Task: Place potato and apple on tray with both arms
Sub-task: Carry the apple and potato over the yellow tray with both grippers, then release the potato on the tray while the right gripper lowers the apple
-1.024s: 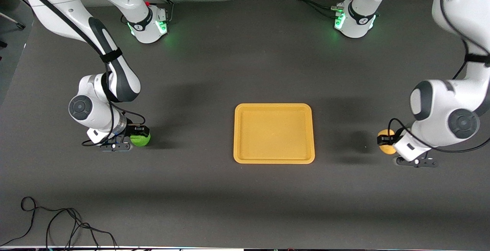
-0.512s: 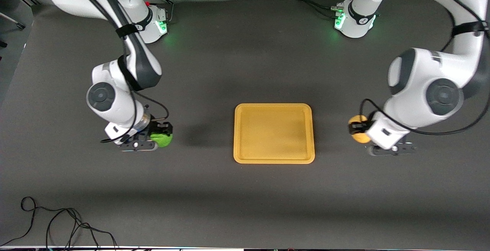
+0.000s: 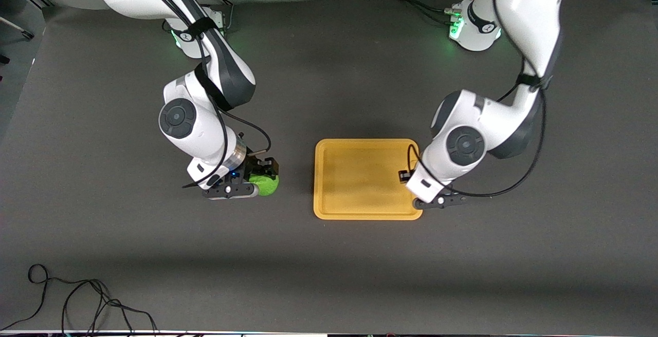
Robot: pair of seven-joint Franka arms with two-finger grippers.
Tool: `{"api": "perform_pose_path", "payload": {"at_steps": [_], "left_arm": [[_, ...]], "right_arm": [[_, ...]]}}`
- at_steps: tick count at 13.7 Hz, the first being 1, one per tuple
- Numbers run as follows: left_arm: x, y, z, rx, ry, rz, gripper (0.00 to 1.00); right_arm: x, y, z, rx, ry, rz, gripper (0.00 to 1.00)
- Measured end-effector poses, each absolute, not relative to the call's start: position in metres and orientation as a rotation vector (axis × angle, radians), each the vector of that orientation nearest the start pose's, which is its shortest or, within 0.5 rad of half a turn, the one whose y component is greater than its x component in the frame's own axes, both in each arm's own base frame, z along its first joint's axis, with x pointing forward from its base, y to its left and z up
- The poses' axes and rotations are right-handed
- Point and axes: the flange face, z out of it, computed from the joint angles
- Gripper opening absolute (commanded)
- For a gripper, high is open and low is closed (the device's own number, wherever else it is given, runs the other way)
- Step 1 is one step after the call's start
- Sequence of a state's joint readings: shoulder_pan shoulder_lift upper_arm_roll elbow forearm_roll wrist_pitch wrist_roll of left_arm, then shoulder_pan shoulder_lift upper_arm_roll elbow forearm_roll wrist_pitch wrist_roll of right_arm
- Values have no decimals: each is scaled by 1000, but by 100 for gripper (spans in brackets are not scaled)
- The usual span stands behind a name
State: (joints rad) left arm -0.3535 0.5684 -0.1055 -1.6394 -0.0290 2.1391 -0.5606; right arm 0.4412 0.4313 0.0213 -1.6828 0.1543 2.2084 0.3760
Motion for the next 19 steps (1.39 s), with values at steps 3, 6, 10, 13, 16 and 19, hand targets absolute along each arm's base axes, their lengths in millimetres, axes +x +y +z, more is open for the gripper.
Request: {"api": "perform_pose_path", "payload": {"at_steps": [3, 6, 10, 13, 16, 19], "left_arm": [[612, -294, 237, -3158, -226, 184, 51], [611, -295, 230, -3152, -223, 197, 70], [607, -302, 225, -3149, -203, 205, 80], [604, -307, 225, -3150, -190, 205, 100], [609, -306, 233, -3148, -182, 180, 100], [628, -274, 295, -3144, -141, 150, 100]], "right_arm": [[601, 322, 349, -2981, 14, -25, 49], [601, 333, 344, -2980, 52, -16, 49], [594, 377, 338, -2967, 146, -12, 48], [587, 408, 318, -2966, 180, 3, 47], [579, 439, 299, -2932, 244, -44, 47], [558, 494, 274, -2888, 339, -65, 46]]}}
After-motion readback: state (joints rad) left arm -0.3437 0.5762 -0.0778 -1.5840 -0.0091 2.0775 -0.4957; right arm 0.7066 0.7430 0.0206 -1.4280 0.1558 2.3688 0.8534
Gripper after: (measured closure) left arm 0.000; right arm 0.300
